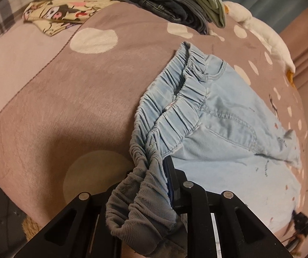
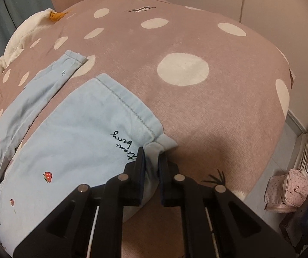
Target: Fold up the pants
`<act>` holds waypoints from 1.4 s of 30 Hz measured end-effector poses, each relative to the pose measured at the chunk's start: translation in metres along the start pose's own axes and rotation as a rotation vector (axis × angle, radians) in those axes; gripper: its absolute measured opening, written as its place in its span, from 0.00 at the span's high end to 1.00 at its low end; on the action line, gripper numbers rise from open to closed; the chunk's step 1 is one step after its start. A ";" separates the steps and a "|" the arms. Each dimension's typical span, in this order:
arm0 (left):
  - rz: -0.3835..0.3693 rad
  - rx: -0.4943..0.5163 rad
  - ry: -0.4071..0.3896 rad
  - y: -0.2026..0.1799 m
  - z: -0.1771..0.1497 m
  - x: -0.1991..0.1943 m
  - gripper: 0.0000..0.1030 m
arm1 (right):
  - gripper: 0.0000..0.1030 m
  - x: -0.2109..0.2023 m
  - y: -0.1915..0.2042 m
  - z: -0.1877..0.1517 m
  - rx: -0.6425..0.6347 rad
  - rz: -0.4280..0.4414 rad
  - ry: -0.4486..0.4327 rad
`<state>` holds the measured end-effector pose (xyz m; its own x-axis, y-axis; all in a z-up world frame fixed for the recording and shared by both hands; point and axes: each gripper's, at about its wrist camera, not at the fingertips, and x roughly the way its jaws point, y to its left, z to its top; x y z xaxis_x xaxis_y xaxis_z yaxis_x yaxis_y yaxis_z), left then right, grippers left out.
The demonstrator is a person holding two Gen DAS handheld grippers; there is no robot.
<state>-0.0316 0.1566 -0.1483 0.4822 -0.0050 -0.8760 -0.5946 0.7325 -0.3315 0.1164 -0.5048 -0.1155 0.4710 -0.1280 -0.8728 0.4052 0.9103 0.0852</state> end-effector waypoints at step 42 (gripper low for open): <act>-0.096 0.103 -0.090 -0.094 -0.025 -0.017 0.31 | 0.68 -0.025 0.319 0.045 -0.435 0.448 0.043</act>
<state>-0.0003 0.0705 -0.1107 0.5923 -0.0204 -0.8055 -0.4765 0.7973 -0.3705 0.2697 -0.2291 -0.0449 0.4861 0.3110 -0.8167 -0.1846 0.9500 0.2519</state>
